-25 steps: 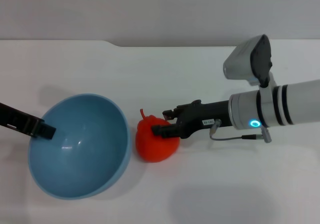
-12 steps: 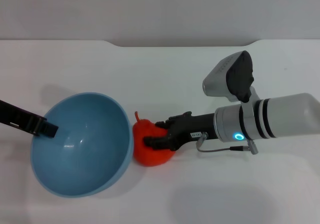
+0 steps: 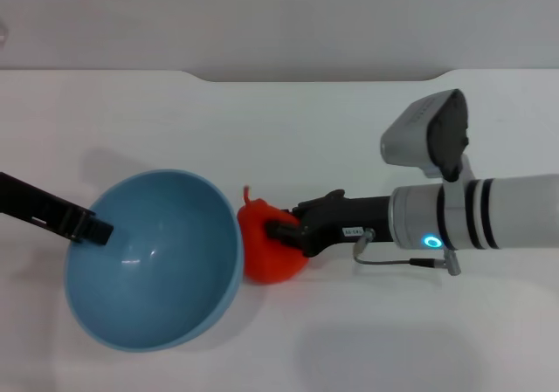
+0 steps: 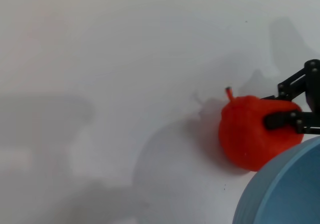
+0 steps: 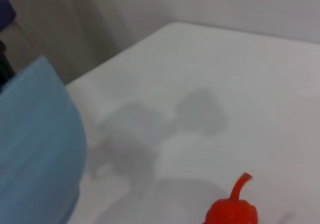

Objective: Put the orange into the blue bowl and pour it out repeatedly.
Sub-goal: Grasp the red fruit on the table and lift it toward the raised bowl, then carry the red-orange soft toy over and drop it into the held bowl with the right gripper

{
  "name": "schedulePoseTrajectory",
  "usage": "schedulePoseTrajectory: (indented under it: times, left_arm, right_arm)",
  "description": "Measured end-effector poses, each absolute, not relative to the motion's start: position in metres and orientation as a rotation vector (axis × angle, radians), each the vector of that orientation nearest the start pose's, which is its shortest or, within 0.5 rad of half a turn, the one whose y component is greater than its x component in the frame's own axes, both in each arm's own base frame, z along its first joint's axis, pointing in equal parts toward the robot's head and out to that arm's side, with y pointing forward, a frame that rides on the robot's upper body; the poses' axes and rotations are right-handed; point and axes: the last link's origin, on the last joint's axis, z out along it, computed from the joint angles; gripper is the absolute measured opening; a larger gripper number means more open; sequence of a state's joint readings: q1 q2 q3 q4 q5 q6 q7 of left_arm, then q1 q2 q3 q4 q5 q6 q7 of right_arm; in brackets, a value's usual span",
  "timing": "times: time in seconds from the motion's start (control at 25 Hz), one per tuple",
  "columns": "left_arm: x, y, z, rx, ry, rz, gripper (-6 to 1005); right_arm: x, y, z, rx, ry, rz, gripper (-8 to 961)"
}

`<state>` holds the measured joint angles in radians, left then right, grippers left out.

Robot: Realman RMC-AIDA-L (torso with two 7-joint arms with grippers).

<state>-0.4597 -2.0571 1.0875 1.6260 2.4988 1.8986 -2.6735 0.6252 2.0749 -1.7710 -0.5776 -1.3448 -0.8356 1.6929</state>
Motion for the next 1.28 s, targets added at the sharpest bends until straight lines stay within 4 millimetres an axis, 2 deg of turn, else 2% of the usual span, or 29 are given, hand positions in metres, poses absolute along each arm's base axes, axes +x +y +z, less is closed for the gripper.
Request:
schedulePoseTrajectory:
  times: [0.28,0.44,0.6,0.76,0.88,1.12,1.28]
  left_arm:
    - [-0.198,0.316,0.07,-2.476,-1.306,0.318,-1]
    - [-0.197,0.32,0.061,-2.486,-1.298,0.322,0]
    - [-0.195,0.325,0.046,-2.515,-1.297,0.345,0]
    - [-0.189,0.329,0.024,-2.579,-1.296,0.375,-1]
    - [-0.179,0.335,0.006,-2.614,-1.276,0.393,0]
    - [-0.158,0.347,-0.027,-2.628,-1.214,0.466,0]
    - [-0.147,0.351,-0.041,-2.634,-1.175,0.503,0]
  right_arm:
    - [0.207,0.344,-0.095,-2.738,0.907,0.608,128]
    - [0.213,0.34,-0.069,-2.704,0.869,0.747,98]
    - [0.214,0.335,-0.029,-2.655,0.757,0.856,68]
    - [0.206,0.322,0.013,-2.701,0.559,0.916,44]
    - [0.197,0.312,0.032,-2.763,0.445,0.932,39]
    - [0.185,0.3,0.04,-2.889,0.292,0.805,29]
    - [0.178,0.3,0.036,-2.971,0.284,0.697,28]
